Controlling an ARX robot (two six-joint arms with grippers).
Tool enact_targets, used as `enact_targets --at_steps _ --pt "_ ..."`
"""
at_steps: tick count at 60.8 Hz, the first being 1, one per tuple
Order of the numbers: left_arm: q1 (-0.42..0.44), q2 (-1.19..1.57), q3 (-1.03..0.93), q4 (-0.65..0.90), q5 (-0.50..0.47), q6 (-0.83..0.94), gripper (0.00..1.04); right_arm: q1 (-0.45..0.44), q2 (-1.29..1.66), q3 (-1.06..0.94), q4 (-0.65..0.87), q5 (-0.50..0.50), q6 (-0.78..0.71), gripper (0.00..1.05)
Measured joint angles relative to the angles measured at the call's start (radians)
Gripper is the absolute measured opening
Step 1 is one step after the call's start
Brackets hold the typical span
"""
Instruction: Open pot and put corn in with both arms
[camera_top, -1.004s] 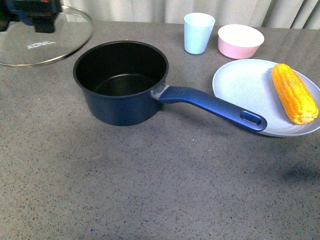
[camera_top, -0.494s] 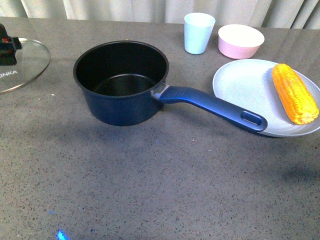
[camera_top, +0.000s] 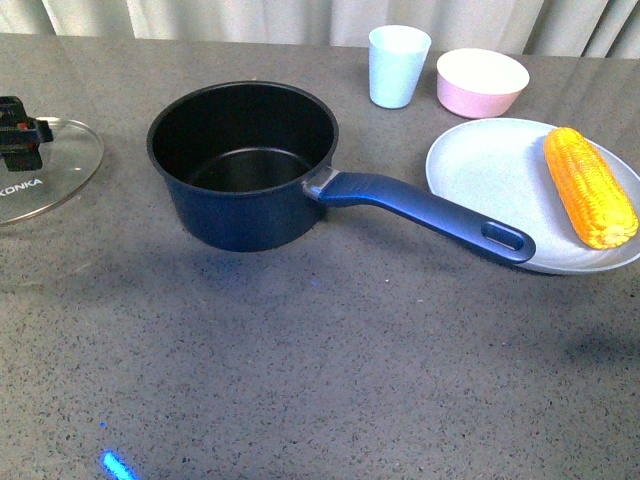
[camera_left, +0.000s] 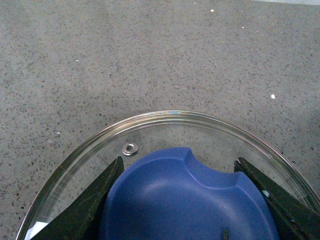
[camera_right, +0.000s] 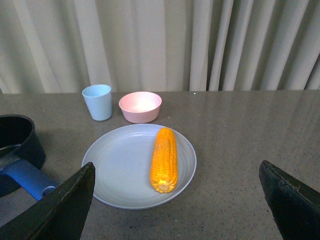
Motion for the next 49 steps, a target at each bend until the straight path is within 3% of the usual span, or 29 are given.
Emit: enact_targets --at_steps 44,49 --pt "-0.026 0.064 -0.027 0.062 -0.003 -0.019 0.59 0.000 0.000 0.000 0.000 0.000 0.000 0.96" --pt "-0.027 0.067 -0.029 0.066 -0.002 -0.020 0.69 0.000 0.000 0.000 0.000 0.000 0.000 0.96"
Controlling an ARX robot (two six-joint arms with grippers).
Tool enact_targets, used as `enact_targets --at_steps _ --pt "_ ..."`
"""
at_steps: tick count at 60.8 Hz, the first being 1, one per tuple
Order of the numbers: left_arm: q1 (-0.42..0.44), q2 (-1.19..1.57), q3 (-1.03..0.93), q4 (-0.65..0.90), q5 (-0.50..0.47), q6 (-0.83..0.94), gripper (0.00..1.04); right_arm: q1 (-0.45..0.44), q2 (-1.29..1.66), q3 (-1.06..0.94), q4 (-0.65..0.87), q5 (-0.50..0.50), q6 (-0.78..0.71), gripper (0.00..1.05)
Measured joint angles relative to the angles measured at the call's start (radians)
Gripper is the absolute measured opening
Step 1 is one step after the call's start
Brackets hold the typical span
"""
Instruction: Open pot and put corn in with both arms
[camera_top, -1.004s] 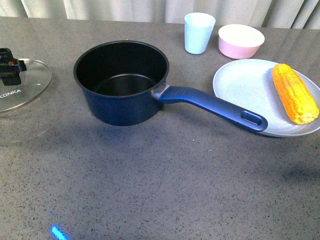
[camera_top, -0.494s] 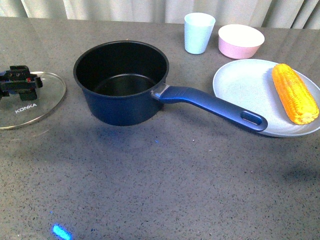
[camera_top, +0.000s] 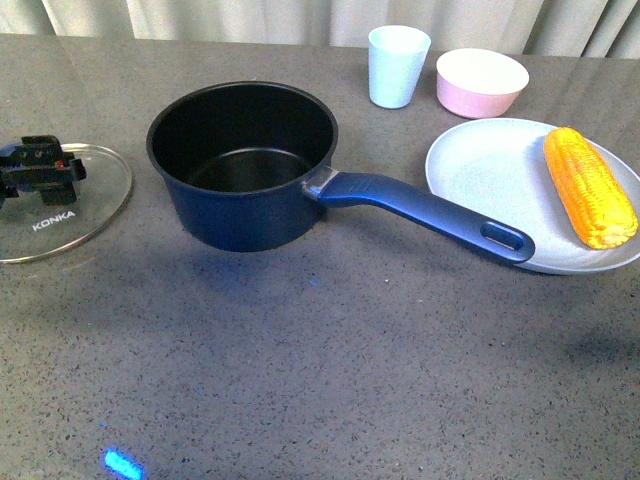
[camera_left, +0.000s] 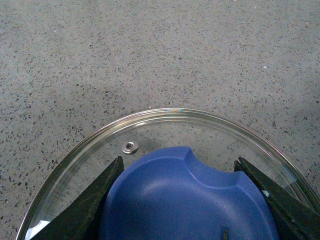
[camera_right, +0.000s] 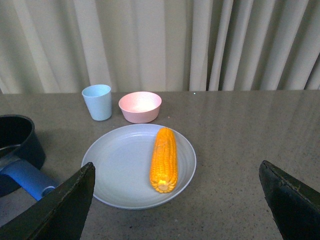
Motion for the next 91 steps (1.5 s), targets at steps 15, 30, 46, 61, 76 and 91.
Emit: enact_targets --at_steps 15,30,46,61,76,91 --pt "-0.001 -0.002 -0.012 0.006 0.001 0.000 0.95 0.000 0.000 0.000 0.000 0.000 0.000 0.96" --pt "0.006 -0.093 -0.073 -0.018 -0.003 0.014 0.96 0.000 0.000 0.000 0.000 0.000 0.000 0.96" --pt "0.008 -0.331 -0.137 -0.074 0.007 0.007 0.96 0.000 0.000 0.000 0.000 0.000 0.000 0.96" --pt "0.018 -0.622 -0.340 0.108 0.015 0.004 0.70 0.000 0.000 0.000 0.000 0.000 0.000 0.96" --pt "0.000 -0.859 -0.575 0.082 -0.011 0.013 0.18 0.000 0.000 0.000 0.000 0.000 0.000 0.96" --pt "-0.066 -1.074 -0.692 -0.019 -0.077 0.017 0.02 0.000 0.000 0.000 0.000 0.000 0.000 0.96"
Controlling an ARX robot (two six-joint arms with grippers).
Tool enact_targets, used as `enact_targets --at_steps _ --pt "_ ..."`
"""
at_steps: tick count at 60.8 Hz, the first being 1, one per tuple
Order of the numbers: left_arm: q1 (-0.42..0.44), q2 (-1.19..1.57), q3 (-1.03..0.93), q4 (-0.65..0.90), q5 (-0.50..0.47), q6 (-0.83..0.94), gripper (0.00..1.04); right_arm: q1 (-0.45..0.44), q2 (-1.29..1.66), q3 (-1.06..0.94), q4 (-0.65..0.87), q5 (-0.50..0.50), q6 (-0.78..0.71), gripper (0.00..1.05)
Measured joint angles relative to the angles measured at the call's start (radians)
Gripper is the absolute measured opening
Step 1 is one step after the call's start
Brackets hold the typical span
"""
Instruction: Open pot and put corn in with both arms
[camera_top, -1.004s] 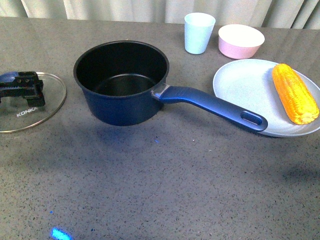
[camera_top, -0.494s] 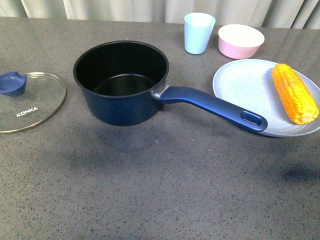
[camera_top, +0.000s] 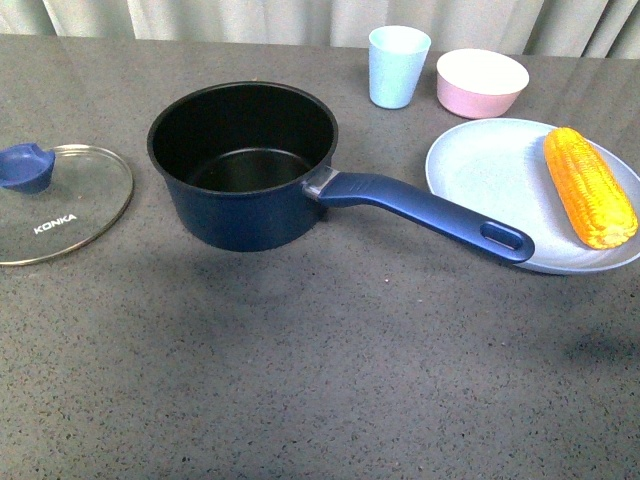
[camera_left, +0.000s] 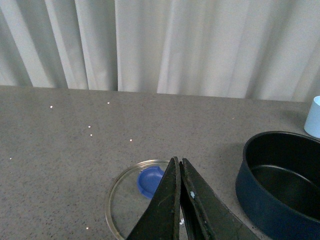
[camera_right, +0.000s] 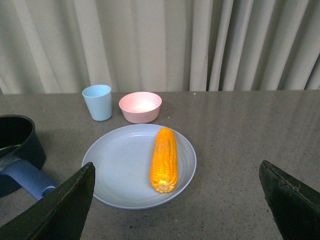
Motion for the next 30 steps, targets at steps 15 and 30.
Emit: enact_targets --at_steps 15,30 --pt "0.000 -0.195 -0.063 -0.133 -0.002 0.000 0.02 0.000 0.000 0.000 0.000 0.000 0.000 0.96" --pt "0.000 -0.412 -0.099 -0.309 -0.002 0.000 0.02 0.000 0.000 0.000 0.000 0.000 0.000 0.96"
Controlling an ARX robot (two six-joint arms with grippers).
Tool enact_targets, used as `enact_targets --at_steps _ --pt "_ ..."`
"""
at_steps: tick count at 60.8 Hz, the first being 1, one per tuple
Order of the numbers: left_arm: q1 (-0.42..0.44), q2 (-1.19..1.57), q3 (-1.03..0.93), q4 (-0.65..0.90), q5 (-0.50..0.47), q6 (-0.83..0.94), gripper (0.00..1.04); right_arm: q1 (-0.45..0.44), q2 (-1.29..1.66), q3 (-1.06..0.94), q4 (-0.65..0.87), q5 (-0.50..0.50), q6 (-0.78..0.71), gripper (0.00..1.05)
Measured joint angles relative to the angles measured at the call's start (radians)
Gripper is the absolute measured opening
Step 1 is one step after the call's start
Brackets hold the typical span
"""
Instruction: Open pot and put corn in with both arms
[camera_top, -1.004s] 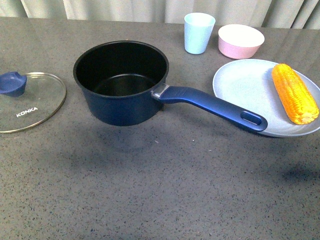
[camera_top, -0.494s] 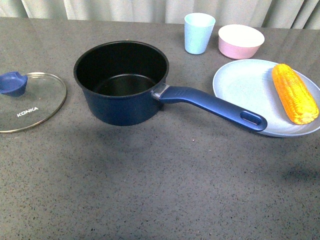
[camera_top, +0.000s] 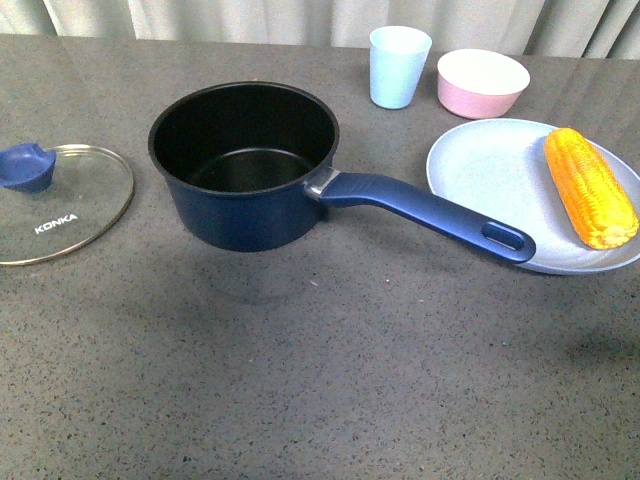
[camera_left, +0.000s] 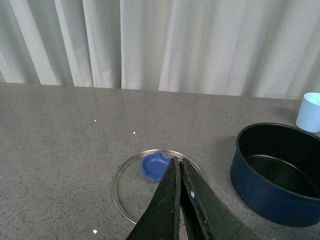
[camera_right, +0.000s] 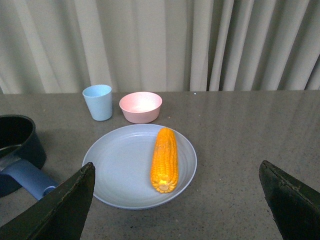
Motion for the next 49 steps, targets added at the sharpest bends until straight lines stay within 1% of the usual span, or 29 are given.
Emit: enact_targets --at_steps 29,49 --pt "0.000 -0.306 -0.009 -0.276 0.000 0.000 0.02 0.000 0.000 0.000 0.000 0.000 0.000 0.96" --pt "0.000 -0.458 -0.009 -0.423 0.000 0.000 0.02 0.000 0.000 0.000 0.000 0.000 0.000 0.96"
